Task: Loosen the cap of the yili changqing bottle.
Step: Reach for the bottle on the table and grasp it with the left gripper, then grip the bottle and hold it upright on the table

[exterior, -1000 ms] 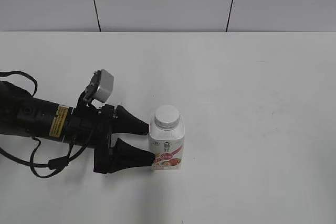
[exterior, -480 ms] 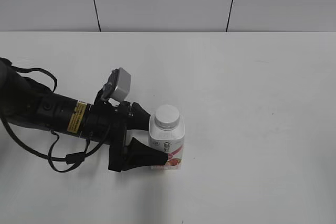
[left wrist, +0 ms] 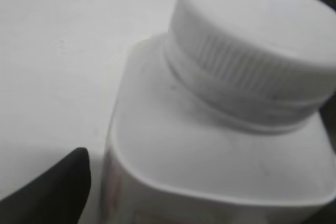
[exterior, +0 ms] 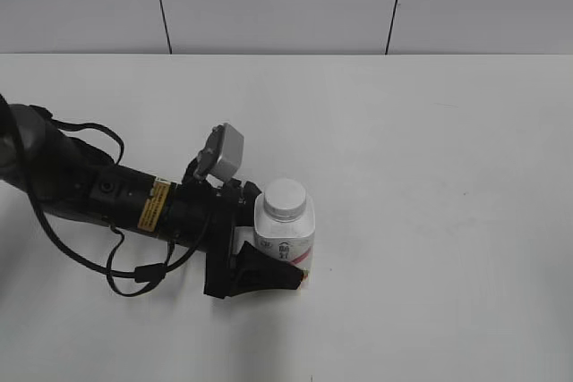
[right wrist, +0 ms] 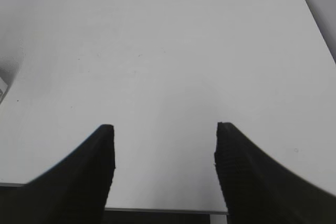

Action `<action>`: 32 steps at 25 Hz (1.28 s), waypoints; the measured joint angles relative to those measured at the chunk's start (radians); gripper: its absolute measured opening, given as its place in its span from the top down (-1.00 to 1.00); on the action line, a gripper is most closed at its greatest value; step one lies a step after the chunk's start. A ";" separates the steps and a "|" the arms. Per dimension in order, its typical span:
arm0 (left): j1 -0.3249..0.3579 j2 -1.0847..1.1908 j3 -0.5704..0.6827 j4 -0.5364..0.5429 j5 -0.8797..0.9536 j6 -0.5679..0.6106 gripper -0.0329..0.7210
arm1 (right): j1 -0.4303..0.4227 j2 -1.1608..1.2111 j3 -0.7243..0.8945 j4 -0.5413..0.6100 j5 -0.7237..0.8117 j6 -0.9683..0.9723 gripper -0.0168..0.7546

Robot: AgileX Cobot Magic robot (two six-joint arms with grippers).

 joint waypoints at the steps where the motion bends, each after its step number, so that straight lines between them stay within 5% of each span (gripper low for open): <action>1: -0.003 0.005 -0.002 -0.003 -0.005 0.000 -0.64 | 0.000 0.000 0.000 0.000 0.000 0.000 -0.29; 6: -0.007 0.010 -0.005 -0.018 -0.010 0.001 -0.59 | 0.000 0.000 0.000 0.000 0.000 0.000 -0.29; 13: -0.007 0.010 -0.007 -0.034 -0.015 0.003 -0.26 | 0.000 0.000 0.000 0.000 0.000 0.000 -0.29; 32: -0.007 0.015 -0.239 -0.033 0.050 0.003 -0.23 | 0.000 0.000 0.000 0.000 0.000 0.000 -0.29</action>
